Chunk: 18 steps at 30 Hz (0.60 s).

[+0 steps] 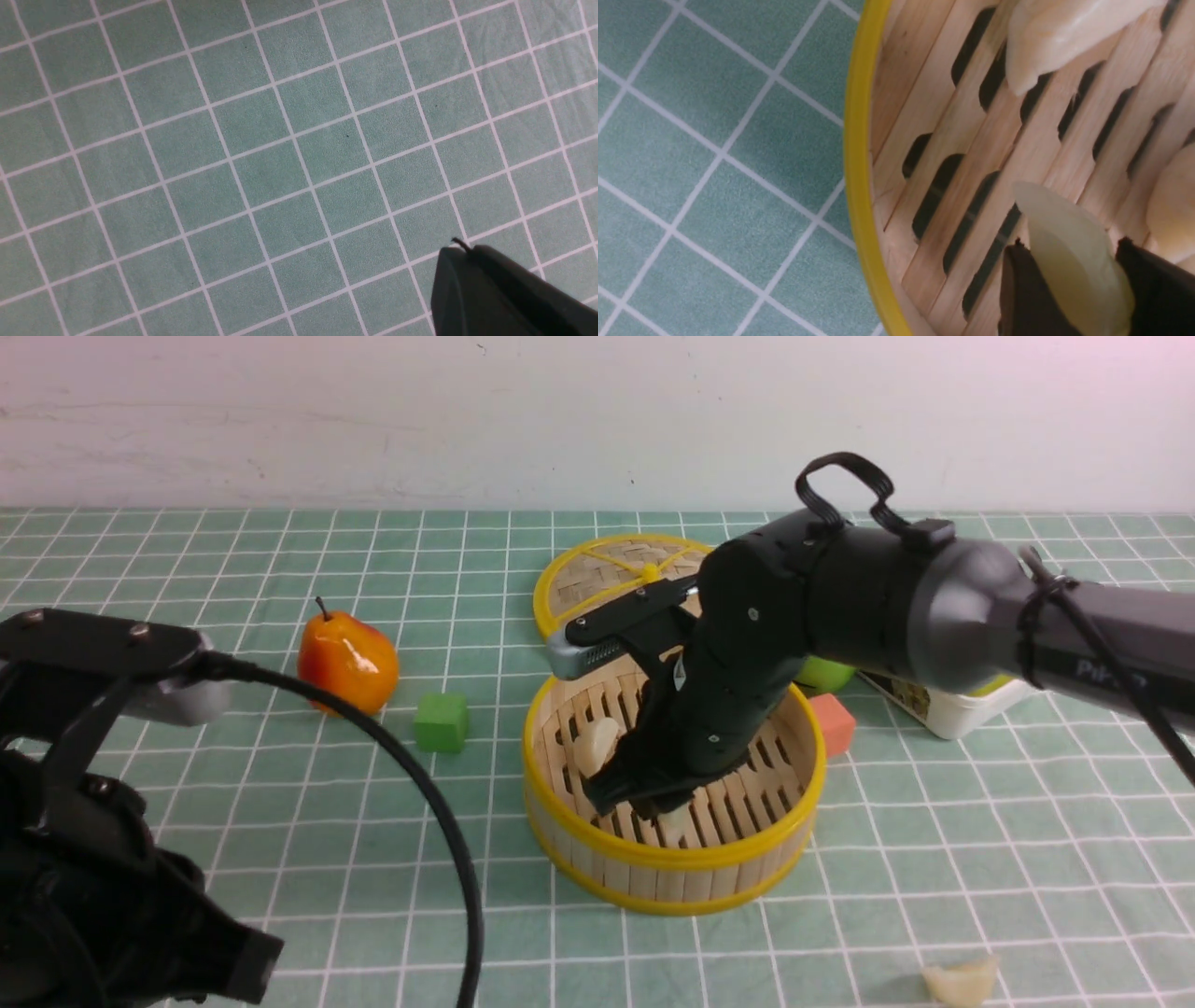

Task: Put the dumplings into the steamer on the table with the blue tablecloth.
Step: 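Place the dumpling in the bamboo steamer basket with the right gripper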

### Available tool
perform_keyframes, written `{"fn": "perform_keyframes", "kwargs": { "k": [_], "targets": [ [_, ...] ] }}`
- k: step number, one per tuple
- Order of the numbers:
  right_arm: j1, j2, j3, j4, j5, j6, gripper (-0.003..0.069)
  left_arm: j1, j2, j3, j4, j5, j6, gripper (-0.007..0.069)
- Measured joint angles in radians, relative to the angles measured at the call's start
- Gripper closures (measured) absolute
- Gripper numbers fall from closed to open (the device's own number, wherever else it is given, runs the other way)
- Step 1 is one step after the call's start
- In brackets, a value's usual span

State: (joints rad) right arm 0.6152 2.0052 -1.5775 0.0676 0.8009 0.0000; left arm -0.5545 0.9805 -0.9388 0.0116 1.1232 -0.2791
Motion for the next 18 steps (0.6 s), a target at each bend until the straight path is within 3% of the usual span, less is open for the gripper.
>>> {"fn": "perform_keyframes", "kwargs": {
  "k": [2, 5, 9, 13, 18],
  "targets": [
    [0.001, 0.001, 0.000, 0.000, -0.006, 0.018, 0.0373, 0.000, -0.028, 0.013, 0.000, -0.001, 0.001, 0.0638],
    [0.001, 0.001, -0.002, -0.001, -0.006, 0.035, 0.0269, 0.000, -0.080, 0.040, -0.001, -0.015, 0.001, 0.0638],
    [0.001, -0.011, -0.052, -0.005, 0.130, 0.039, 0.0144, 0.000, -0.142, 0.062, -0.002, -0.039, -0.007, 0.0638],
    [0.001, -0.083, -0.031, -0.018, 0.244, 0.009, 0.0131, 0.000, -0.161, 0.063, -0.003, -0.044, -0.007, 0.0638],
    [0.001, -0.289, 0.190, -0.068, 0.271, -0.009, 0.0163, 0.000, -0.165, 0.063, -0.012, -0.043, -0.007, 0.0636]
  ]
}}
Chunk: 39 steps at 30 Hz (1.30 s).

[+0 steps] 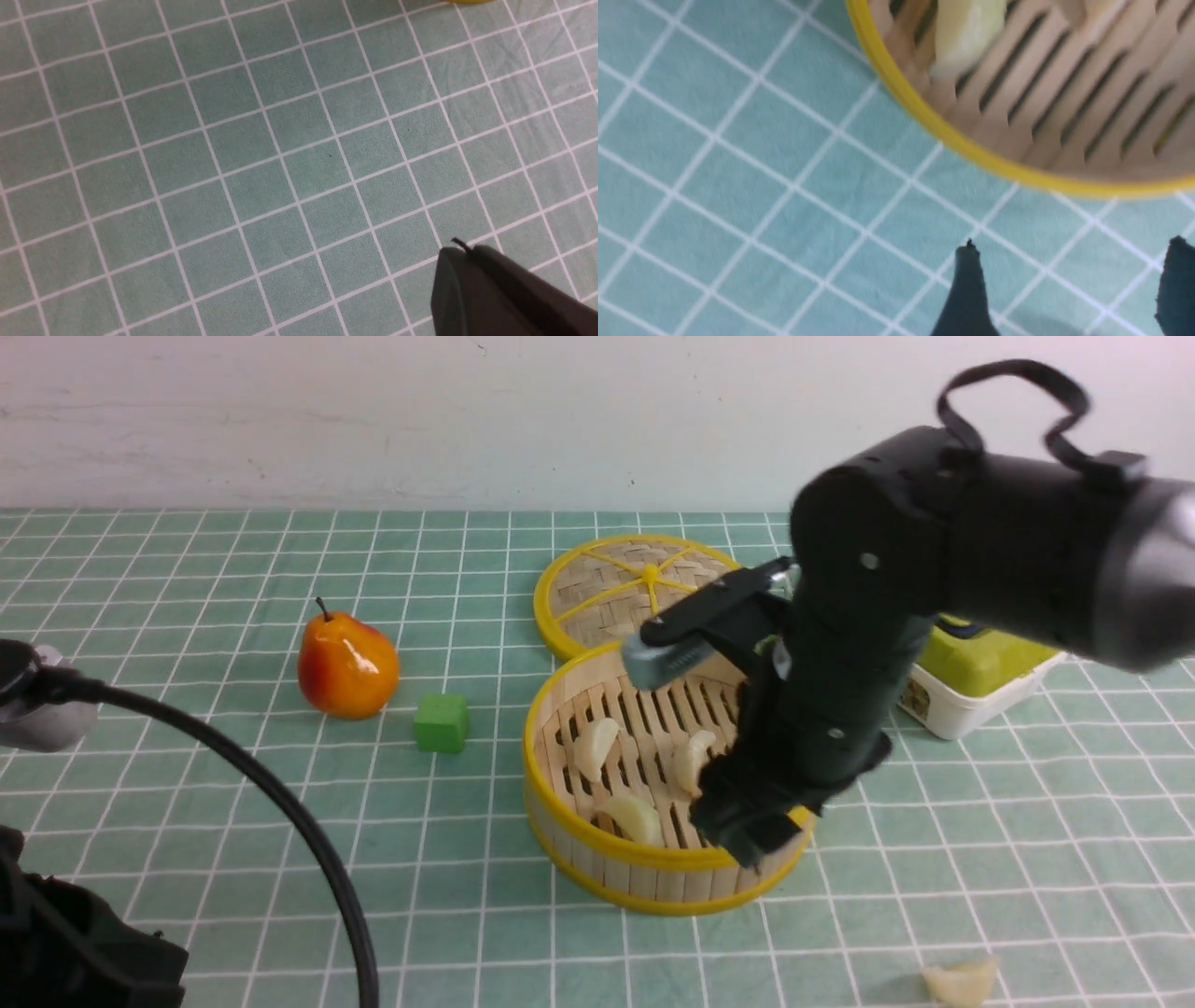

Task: Put the dumplings into the steamer on the table with the blue tablecloth.
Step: 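Place the dumpling in the bamboo steamer basket with the right gripper, then reach for and grasp a dumpling lying on the table beside the steamer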

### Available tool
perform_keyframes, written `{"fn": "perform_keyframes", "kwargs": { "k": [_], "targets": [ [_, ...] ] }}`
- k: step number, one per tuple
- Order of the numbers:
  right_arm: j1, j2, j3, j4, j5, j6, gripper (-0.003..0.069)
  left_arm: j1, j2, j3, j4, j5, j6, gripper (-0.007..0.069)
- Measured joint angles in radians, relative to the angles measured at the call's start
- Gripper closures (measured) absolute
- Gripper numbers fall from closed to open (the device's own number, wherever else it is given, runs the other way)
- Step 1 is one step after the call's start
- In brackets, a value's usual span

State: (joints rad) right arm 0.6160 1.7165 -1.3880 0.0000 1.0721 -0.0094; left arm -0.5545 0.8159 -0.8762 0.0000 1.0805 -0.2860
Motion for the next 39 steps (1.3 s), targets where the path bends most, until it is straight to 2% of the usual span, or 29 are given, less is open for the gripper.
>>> {"fn": "perform_keyframes", "kwargs": {
  "k": [5, 7, 9, 11, 15, 19, 30, 32, 35, 38, 39],
  "targets": [
    [-0.047, -0.186, 0.297, -0.038, -0.077, 0.009, 0.0202, 0.000, 0.000, 0.000, 0.000, 0.000, 0.000, 0.0635],
    [-0.072, -0.213, 0.349, -0.041, -0.097, 0.009, 0.0205, 0.000, 0.000, 0.000, 0.000, -0.001, 0.000, 0.0635],
    [-0.144, -0.226, 0.436, -0.056, -0.157, 0.009, 0.0207, 0.000, 0.000, 0.000, 0.000, -0.004, 0.000, 0.0635],
    [-0.176, -0.221, 0.470, -0.060, -0.202, 0.009, 0.0207, 0.000, 0.000, 0.000, 0.000, -0.004, 0.000, 0.0634],
    [-0.219, -0.184, 0.497, -0.062, -0.307, 0.009, 0.0207, 0.000, 0.000, 0.000, 0.000, -0.005, 0.000, 0.0631],
    [-0.221, -0.120, 0.498, -0.063, -0.376, 0.001, 0.0209, 0.000, 0.000, 0.000, -0.005, -0.005, 0.000, 0.0627],
    [-0.221, -0.015, 0.498, -0.063, -0.393, -0.005, 0.0225, 0.000, 0.000, 0.000, -0.006, -0.005, 0.000, 0.0622],
    [-0.221, -0.013, 0.498, -0.063, -0.393, -0.005, 0.0258, 0.000, 0.000, 0.000, -0.006, -0.007, 0.000, 0.0620],
    [-0.221, -0.012, 0.497, -0.057, -0.383, -0.004, 0.0354, 0.000, 0.000, 0.000, -0.006, -0.007, 0.000, 0.0617],
    [-0.221, -0.012, 0.497, -0.056, -0.350, 0.009, 0.0504, 0.000, 0.000, 0.000, -0.006, -0.007, 0.000, 0.0614],
    [-0.221, -0.012, 0.497, -0.056, -0.348, 0.009, 0.0524, 0.000, 0.000, 0.000, -0.006, -0.007, 0.000, 0.0614]
  ]
}}
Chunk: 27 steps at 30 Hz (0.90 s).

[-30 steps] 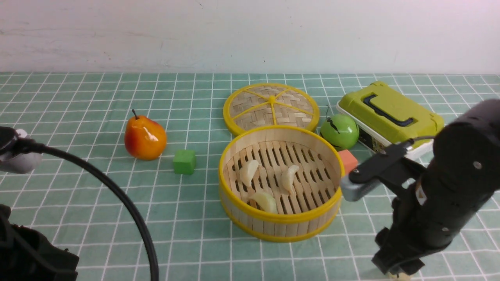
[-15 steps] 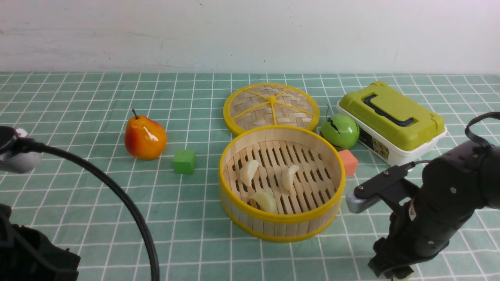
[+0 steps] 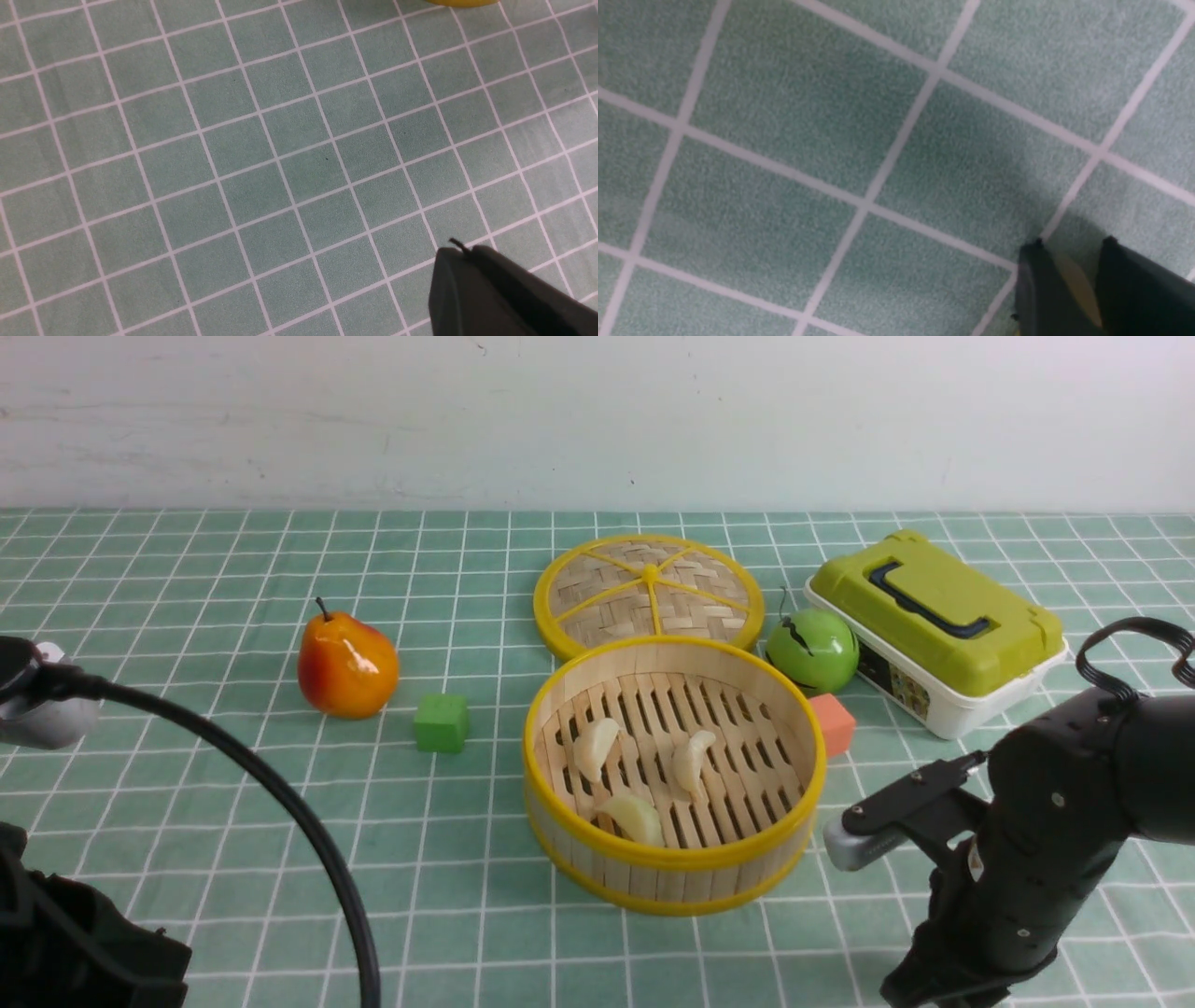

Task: Put the dumplings into the steamer on the table with the blue tablecloth.
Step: 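Reach for and grasp a dumpling lying on the table beside the steamer, then place the dumpling in the bamboo steamer basket with the right gripper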

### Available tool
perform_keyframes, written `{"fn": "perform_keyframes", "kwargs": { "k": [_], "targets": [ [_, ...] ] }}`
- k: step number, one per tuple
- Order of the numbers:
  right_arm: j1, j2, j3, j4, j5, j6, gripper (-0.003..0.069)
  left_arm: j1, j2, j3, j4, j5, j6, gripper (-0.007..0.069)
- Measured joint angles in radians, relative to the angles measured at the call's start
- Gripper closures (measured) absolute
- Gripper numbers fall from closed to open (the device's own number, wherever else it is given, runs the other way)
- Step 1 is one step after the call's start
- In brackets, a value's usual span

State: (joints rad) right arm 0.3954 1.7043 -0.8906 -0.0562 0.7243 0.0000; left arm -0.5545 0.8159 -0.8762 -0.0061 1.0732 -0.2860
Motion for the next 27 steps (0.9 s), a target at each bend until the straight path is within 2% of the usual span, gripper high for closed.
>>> {"fn": "perform_keyframes", "kwargs": {
  "k": [4, 5, 12, 17, 23, 27],
  "targets": [
    [0.000, 0.000, -0.004, -0.002, 0.026, 0.013, 0.0654, 0.000, 0.000, 0.000, 0.000, 0.000, 0.000, 0.0608],
    [0.000, 0.000, -0.007, -0.002, 0.043, 0.013, 0.0660, 0.000, 0.000, 0.000, 0.000, 0.000, 0.000, 0.0607],
    [0.000, -0.077, -0.115, 0.037, 0.127, 0.018, 0.0664, 0.000, 0.000, 0.000, 0.000, 0.000, 0.000, 0.0606],
    [0.000, -0.123, -0.324, 0.139, 0.150, -0.030, 0.0664, 0.000, 0.000, 0.000, 0.006, -0.003, 0.000, 0.0601],
    [0.000, 0.030, -0.573, 0.285, 0.123, -0.097, 0.0664, 0.000, 0.000, 0.000, 0.006, -0.028, 0.000, 0.0600],
    [0.000, 0.201, -0.704, 0.310, 0.086, -0.113, 0.0660, 0.000, 0.000, 0.000, 0.006, -0.031, 0.000, 0.0596]
  ]
}}
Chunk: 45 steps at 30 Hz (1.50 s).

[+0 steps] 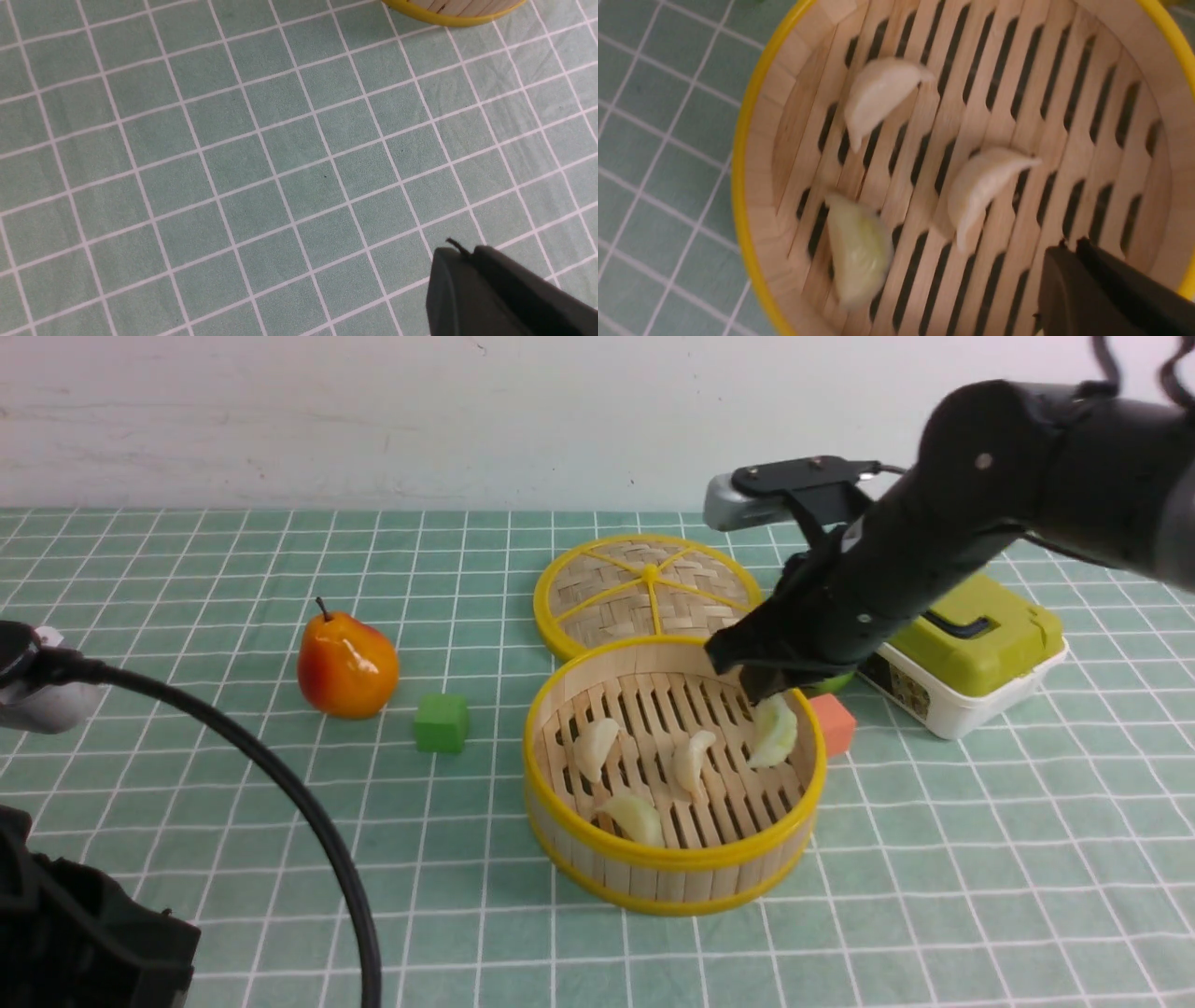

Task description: Put the dumplings into the steamer on the table with the blue tablecloth.

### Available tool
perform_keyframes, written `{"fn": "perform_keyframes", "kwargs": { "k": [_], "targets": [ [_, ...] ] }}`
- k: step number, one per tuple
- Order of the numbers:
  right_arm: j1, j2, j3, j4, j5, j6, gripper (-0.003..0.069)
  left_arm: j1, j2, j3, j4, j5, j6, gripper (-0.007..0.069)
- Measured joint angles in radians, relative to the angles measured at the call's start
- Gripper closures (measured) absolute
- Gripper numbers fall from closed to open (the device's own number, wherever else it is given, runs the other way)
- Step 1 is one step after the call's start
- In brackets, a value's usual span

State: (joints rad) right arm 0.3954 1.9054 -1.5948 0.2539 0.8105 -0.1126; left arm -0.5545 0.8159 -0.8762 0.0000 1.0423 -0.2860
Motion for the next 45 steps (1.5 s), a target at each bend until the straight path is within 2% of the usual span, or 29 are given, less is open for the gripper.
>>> {"fn": "perform_keyframes", "kwargs": {
  "k": [3, 5, 9, 11, 13, 16, 21, 24, 25, 30, 34, 38, 45],
  "targets": [
    [0.000, 0.080, -0.046, -0.014, -0.014, 0.000, 0.0651, 0.000, 0.000, 0.000, 0.000, 0.000, 0.000, 0.0592],
    [0.000, 0.140, -0.069, -0.032, -0.017, 0.000, 0.0612, 0.000, 0.000, 0.000, 0.000, 0.005, 0.000, 0.0587],
    [0.000, 0.169, -0.075, -0.045, -0.019, 0.001, 0.0453, 0.000, -0.026, 0.021, 0.000, 0.016, 0.000, 0.0586],
    [0.000, 0.156, -0.077, -0.045, -0.008, 0.001, 0.0334, 0.000, -0.072, 0.064, 0.000, -0.003, 0.000, 0.0586],
    [0.000, 0.124, -0.077, -0.043, 0.023, 0.001, 0.0267, 0.000, -0.128, 0.131, 0.000, -0.039, 0.000, 0.0586],
    [0.005, 0.035, -0.065, -0.029, 0.052, -0.005, 0.0235, 0.000, -0.243, 0.245, 0.000, -0.119, -0.001, 0.0585],
    [0.049, -0.193, 0.049, -0.022, -0.004, -0.052, 0.0326, 0.000, -0.464, 0.383, 0.000, -0.258, -0.001, 0.0581],
    [0.081, -0.370, 0.188, -0.017, -0.079, -0.069, 0.0450, 0.000, -0.574, 0.424, 0.009, -0.350, -0.001, 0.0580],
    [0.095, -0.434, 0.264, -0.017, -0.123, -0.070, 0.0514, 0.000, -0.607, 0.431, 0.012, -0.377, -0.001, 0.0580],
    [0.145, -0.683, 0.522, -0.018, -0.286, -0.073, 0.0671, 0.000, -0.644, 0.439, 0.037, -0.395, -0.001, 0.0578],
    [0.171, -0.903, 0.709, -0.018, -0.393, -0.074, 0.0679, 0.000, -0.644, 0.439, 0.043, -0.396, -0.001, 0.0573],
    [0.174, -1.084, 0.824, -0.018, -0.424, -0.074, 0.0679, 0.000, -0.644, 0.439, 0.043, -0.396, -0.001, 0.0568],
    [0.174, -1.259, 0.884, -0.018, -0.406, -0.074, 0.0676, 0.000, -0.644, 0.439, 0.043, -0.396, -0.001, 0.0561]
  ]
}}
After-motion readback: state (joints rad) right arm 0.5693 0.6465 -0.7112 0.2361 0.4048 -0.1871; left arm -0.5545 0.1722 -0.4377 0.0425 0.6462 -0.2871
